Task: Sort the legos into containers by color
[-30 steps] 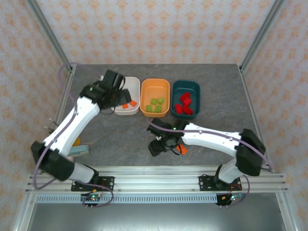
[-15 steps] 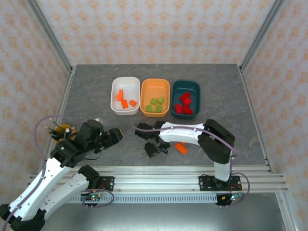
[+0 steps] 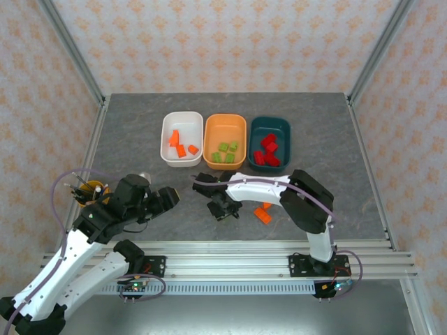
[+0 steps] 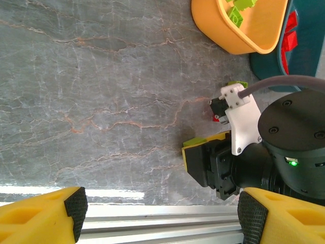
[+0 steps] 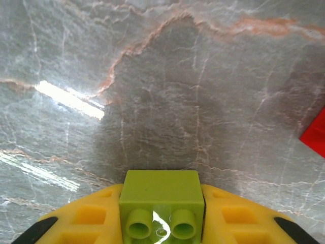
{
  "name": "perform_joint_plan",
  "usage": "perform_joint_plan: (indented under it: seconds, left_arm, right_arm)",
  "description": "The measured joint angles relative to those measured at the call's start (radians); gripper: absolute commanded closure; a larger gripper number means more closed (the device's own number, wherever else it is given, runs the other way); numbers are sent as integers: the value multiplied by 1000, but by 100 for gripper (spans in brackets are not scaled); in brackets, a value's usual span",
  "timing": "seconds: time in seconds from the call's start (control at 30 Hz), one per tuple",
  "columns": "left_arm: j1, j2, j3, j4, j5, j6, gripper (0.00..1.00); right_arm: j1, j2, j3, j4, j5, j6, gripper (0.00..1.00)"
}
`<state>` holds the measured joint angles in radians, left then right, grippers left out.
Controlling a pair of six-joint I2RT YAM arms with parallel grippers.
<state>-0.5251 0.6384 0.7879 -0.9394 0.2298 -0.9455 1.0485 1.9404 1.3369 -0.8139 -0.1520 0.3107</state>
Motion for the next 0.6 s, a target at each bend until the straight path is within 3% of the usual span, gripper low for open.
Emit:
perform_joint_plan:
  seconds: [0.13,0.33,0.6]
  left_arm:
    - [0,43,1,55,6,0,20]
    - [-10,180,48,142,0,4,20]
    - [-32,300,135,222,-57,5,20]
  right_arm:
    - [-65,-24,95,-46,5,10,69]
    - [-244,-12,399,-72,15,25,70]
    - [-394,308,833,-98,6,33,69]
